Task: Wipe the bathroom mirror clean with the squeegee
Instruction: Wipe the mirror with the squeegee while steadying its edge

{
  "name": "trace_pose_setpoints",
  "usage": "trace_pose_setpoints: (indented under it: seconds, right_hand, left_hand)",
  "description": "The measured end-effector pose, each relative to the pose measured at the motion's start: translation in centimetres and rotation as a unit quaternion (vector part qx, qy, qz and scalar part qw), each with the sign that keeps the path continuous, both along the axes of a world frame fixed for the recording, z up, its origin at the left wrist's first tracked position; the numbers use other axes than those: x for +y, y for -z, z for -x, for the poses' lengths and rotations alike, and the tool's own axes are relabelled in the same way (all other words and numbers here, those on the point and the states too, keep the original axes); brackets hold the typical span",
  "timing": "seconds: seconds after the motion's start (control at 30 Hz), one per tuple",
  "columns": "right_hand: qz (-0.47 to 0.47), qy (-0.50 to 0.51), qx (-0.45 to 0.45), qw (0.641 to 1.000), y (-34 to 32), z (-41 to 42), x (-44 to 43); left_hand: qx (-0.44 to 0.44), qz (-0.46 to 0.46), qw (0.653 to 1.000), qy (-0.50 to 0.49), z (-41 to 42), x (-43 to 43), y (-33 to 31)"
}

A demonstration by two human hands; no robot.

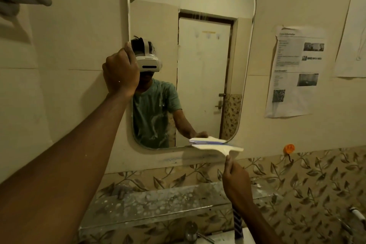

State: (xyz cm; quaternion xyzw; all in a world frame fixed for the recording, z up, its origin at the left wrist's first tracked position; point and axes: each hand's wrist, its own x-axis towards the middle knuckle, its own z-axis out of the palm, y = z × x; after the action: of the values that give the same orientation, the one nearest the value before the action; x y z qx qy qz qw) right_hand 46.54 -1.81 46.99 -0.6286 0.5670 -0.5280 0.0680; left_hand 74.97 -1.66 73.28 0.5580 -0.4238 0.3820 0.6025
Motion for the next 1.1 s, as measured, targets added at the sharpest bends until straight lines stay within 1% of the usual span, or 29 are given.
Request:
trace_pose_setpoints:
  seconds: [0.1,0.17,0.27,0.4,0.5,0.57,0.67,0.8,0.87,0.93,1.0,1.1]
  right_hand:
    - [-0.015,0.015,0.006,1.000,0.7,0.0,0.7]
    - [-0.020,0.026,-0.015,0.999,0.1,0.0,1.2]
    - [0.008,0.016,-0.027,0.999,-3.2,0.0,1.5]
    - [0.056,-0.050,-0.039,0.996,-13.2,-0.6,1.5]
    - [0.122,-0.086,-0.026,0.988,-21.4,-1.3,1.5]
    - [0.156,-0.083,-0.014,0.984,-26.7,-1.8,1.1]
    - [0.179,-0.059,0.006,0.982,-33.4,-2.7,0.2]
    - [0.199,-0.018,0.041,0.979,-39.5,-3.7,-0.6]
    - [0.201,-0.008,0.053,0.978,-41.0,-4.1,-1.0]
    - [0.204,-0.013,0.037,0.978,-41.1,-4.5,-1.3]
    - [0.204,-0.032,0.032,0.978,-39.6,-4.7,-1.4]
    - [0.182,-0.049,0.030,0.982,-34.7,-4.9,-1.1]
  left_hand:
    - [-0.015,-0.008,1.000,0.008,-0.2,0.2,-0.1]
    - [-0.022,-0.015,0.999,0.022,-0.4,0.3,-0.1]
    - [-0.027,-0.014,0.999,0.035,-0.7,0.4,-0.2]
    - [-0.024,-0.013,0.998,0.049,-0.9,0.5,-0.4]
    - [-0.024,-0.016,0.999,0.041,-0.8,0.7,-0.6]
    - [-0.026,-0.021,0.999,0.038,-0.8,0.8,-0.6]
    - [-0.020,-0.039,0.998,0.046,-0.9,0.9,-0.7]
    - [-0.017,-0.039,0.997,0.059,-1.0,0.8,-0.6]
    - [-0.015,-0.033,0.998,0.061,-1.0,0.7,-0.5]
    - [-0.009,-0.033,0.997,0.065,-1.1,0.6,-0.5]
    - [-0.003,-0.034,0.997,0.071,-1.1,0.4,-0.5]
    - [0.004,-0.033,0.997,0.073,-1.1,0.4,-0.6]
